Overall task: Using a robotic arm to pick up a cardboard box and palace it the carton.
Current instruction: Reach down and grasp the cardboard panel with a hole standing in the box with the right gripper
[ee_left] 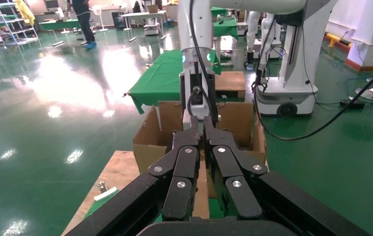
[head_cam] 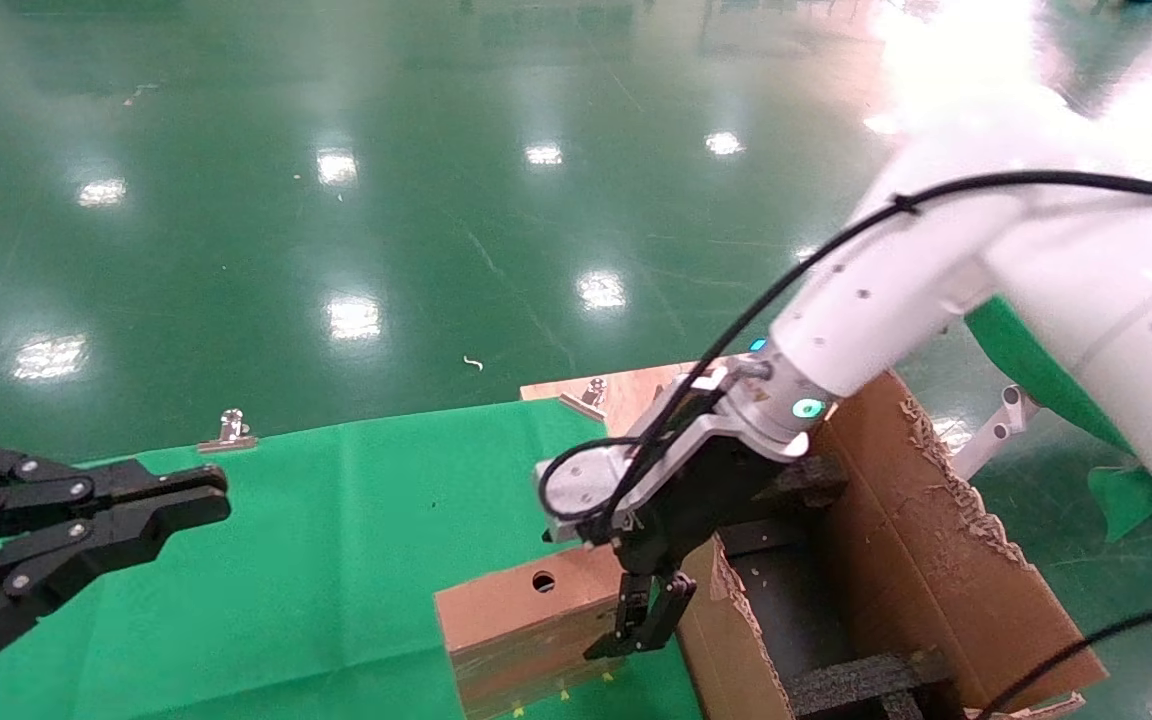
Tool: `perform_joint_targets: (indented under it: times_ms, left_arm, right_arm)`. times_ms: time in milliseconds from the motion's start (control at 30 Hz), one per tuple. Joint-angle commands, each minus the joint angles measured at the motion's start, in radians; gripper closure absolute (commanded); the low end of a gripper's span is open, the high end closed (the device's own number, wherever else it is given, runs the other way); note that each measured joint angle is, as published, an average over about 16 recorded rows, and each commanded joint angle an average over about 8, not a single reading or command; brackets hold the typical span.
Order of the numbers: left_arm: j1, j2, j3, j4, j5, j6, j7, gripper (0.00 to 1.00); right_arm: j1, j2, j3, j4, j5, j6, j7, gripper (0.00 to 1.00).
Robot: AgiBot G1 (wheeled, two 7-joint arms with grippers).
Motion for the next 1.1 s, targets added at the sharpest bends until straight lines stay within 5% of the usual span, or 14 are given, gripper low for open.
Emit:
perform_joint_targets:
  times_ms: [33, 233, 367, 500, 600, 667, 1100]
  left_arm:
    - [0.0, 0.0, 0.0, 0.0, 0.0, 0.0, 0.0, 1.0]
    - [0.0, 0.0, 0.0, 0.0, 0.0, 0.0, 0.0, 0.97]
    - [0.0, 0.0, 0.0, 0.0, 0.0, 0.0, 0.0, 0.5]
    - [0.0, 0.0, 0.0, 0.0, 0.0, 0.0, 0.0, 0.02]
    - [0.0, 0.0, 0.0, 0.0, 0.0, 0.0, 0.0, 0.0]
    - [0.0, 0.0, 0.0, 0.0, -0.001, 0.0, 0.0, 0.0]
    - [0.0, 0.0, 0.0, 0.0, -0.001, -0.001, 0.0, 0.0]
  right_arm:
    - [0.025, -0.031, -0.05, -0.025, -0.009, 0.001, -0.024, 0.0]
    - [0.062, -0.1, -0.15, -0.091, 0.008, 0.003, -0.083, 0.0]
    - [0.074, -0.133, -0.197, -0.125, 0.027, 0.006, -0.115, 0.04]
    - [0.084, -0.157, -0.23, -0.15, 0.04, 0.008, -0.135, 0.5]
    - [0.089, -0.165, -0.243, -0.161, 0.046, 0.009, -0.14, 0.88]
    - [0.092, -0.169, -0.249, -0.166, 0.049, 0.009, -0.143, 1.0]
    - [0.085, -0.158, -0.233, -0.153, 0.044, 0.009, -0.138, 1.0]
